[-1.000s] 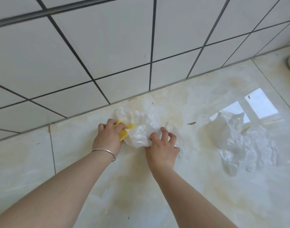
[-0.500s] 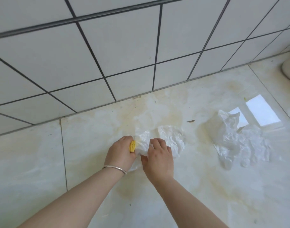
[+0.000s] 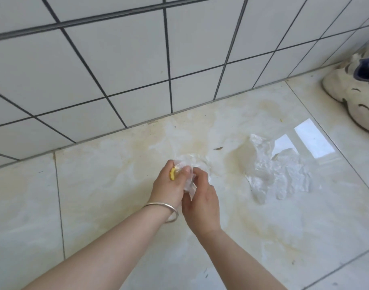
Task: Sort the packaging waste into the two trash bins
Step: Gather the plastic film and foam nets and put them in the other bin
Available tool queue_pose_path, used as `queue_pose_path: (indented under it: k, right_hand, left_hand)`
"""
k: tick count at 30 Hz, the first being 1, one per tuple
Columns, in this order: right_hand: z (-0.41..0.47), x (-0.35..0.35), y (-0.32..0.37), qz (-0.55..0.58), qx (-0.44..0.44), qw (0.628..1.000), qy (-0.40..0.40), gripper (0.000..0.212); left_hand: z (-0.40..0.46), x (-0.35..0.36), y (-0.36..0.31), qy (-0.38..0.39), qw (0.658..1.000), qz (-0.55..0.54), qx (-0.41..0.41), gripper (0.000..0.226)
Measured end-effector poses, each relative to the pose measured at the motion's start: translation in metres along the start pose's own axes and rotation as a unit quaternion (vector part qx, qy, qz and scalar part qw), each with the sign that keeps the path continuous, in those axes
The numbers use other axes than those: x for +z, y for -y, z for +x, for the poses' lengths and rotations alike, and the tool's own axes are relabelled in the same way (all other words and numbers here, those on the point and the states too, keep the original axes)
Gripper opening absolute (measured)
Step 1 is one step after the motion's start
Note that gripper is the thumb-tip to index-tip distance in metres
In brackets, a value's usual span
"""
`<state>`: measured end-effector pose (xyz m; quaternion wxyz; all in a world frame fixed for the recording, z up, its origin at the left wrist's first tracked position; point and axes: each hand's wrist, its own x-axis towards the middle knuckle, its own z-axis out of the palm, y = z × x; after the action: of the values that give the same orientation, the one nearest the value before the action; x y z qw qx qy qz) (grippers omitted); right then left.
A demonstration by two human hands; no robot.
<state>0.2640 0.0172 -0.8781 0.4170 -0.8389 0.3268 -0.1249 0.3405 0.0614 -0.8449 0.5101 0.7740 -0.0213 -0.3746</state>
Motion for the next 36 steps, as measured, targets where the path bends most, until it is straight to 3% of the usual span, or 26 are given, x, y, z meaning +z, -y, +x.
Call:
queue_pose_path:
  k: [4, 8, 10, 13, 19, 25, 32, 36]
  right_hand:
    - [0.014, -0.019, -0.007, 0.045, 0.064, 0.997, 0.002, 0.062]
    - [0.030, -0.019, -0.016, 0.017, 0.089, 0.996, -0.016, 0.052]
    - [0.035, -0.013, -0.024, -0.052, 0.110, 0.992, -0.012, 0.047]
    - [0.036, -0.005, -0.036, -0.111, 0.163, 0.979, 0.052, 0.045]
    - [0.021, 0.008, -0.045, 0.017, 0.180, 0.975, 0.126, 0.029]
    - [0.017, 0.001, -0.040, 0.129, 0.244, 0.959, 0.057, 0.010]
    - [0.016, -0.048, -0.042, 0.195, 0.276, 0.940, -0.045, 0.045]
    - [0.013, -0.090, -0.063, 0.163, 0.261, 0.948, -0.078, 0.024]
  left_hand:
    - [0.019, 0.018, -0.002, -0.020, 0.999, -0.045, -0.009, 0.015]
    - [0.038, 0.038, -0.001, -0.056, 0.994, -0.086, -0.038, 0.028]
    - [0.048, 0.044, 0.008, -0.074, 0.996, -0.027, -0.048, 0.046]
    - [0.057, 0.048, 0.021, -0.097, 0.993, 0.048, -0.050, 0.052]
    - [0.059, 0.044, 0.044, -0.037, 0.981, 0.190, -0.033, 0.059]
    - [0.055, 0.049, 0.039, -0.023, 0.979, 0.191, -0.060, 0.031]
    - [0.037, 0.092, 0.001, 0.025, 0.983, 0.180, -0.005, 0.034]
    - [0.024, 0.127, -0.022, 0.074, 0.972, 0.217, 0.042, 0.019]
